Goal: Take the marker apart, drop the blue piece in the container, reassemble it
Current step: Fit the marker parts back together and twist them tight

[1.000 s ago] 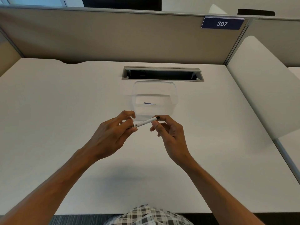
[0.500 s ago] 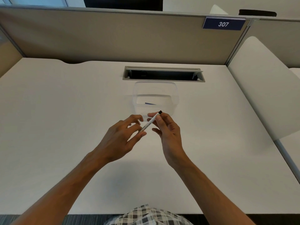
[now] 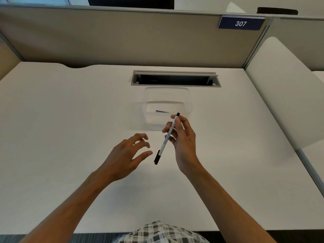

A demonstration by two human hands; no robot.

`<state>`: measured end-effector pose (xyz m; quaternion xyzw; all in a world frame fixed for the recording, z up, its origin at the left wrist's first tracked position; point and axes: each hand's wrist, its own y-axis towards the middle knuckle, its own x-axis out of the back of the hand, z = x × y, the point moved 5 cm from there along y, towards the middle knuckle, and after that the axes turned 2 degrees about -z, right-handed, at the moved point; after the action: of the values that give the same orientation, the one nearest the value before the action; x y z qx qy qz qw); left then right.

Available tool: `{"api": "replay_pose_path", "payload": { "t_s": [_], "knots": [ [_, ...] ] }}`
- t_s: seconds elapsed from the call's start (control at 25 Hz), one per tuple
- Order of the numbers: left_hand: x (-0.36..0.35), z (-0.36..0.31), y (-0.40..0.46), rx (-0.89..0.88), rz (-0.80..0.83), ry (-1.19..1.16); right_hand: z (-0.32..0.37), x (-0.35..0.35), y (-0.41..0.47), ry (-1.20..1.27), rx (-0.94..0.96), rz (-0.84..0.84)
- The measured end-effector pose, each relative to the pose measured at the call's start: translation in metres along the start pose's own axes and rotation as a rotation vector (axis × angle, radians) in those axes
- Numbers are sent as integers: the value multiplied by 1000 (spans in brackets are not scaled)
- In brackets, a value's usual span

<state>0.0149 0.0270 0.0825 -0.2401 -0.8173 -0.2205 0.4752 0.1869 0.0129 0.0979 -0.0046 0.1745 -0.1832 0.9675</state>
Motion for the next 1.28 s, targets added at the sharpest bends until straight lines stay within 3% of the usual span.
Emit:
{"api": "replay_pose_path", "payload": {
  "t_s": [0.4,0.84,1.04,1.28],
  "knots": [
    [-5,-14,7,16,-12,-256,-5,-2,-2,1,-4,59],
    [-2,-15,6,32,-1,-237,-5,-2,-4,-12,-8,61],
    [4,-14,4,32,-10,-232,9,4,-1,-169,147,73],
    [24,-9,2,1,-94,-251,22,20,3,-569,391,95]
  ]
}}
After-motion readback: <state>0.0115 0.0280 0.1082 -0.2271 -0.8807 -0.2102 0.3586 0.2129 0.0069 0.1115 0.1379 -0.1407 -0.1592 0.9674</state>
